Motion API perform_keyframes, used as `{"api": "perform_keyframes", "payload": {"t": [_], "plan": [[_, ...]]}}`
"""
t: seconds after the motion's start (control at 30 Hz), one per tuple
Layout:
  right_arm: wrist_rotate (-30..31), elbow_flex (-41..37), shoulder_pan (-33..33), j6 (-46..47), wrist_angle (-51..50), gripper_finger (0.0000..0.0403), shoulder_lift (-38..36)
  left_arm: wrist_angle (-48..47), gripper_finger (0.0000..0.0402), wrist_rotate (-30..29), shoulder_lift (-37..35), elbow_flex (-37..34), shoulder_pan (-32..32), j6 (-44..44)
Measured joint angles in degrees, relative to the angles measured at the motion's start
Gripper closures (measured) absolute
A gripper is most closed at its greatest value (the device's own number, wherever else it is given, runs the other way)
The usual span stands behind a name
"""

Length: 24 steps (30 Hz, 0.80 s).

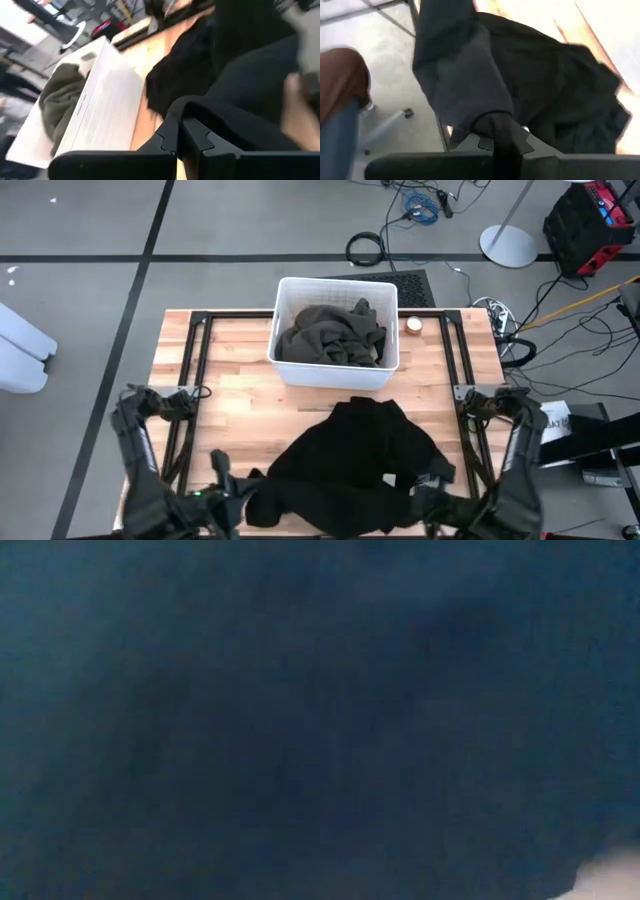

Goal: Sort clothes
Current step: Put the black boxer into the white laundry bin

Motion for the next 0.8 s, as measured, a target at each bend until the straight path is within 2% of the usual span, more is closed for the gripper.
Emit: {"api": "perform_keyframes", "payload": {"t": [0.07,0.17,0.4,0.63,0.73,0.8], "plan": [[-0.79,-2.13,-1.55,-3.9,1.32,0.0403,0.08,0.02,0.0394,0.04,-0.07,-4.26,1.24,-1.78],[-4.19,-6.46,-4.95,-2.94,-1.76,0.0403,-1.22,-0.01,0.0398,2.0,-1.73,-11.47,3.67,-3.75],[-13.65,-26.41,-14.62,-5.3,3.44,0.0403,-12.36,0.44,0.0399,7.77,-10.61,-29.15,10.01,-8.63],[-22.99,-49.48,-22.54,-6.77,27.13,0.0403,-24.54,12.0,0.0394,23.17,-17.31,-42.51,14.89,-6.89],[-24.95,-55.82,-24.32,-6.59,35.57,0.0399,-26.65,15.25,0.0375,28.09,-17.17,-44.7,16.06,-4.38],[-26.19,-58.1,-25.18,-5.56,36.96,0.0389,-26.72,15.86,0.0354,29.61,-16.39,-44.95,16.8,-3.97]]}}
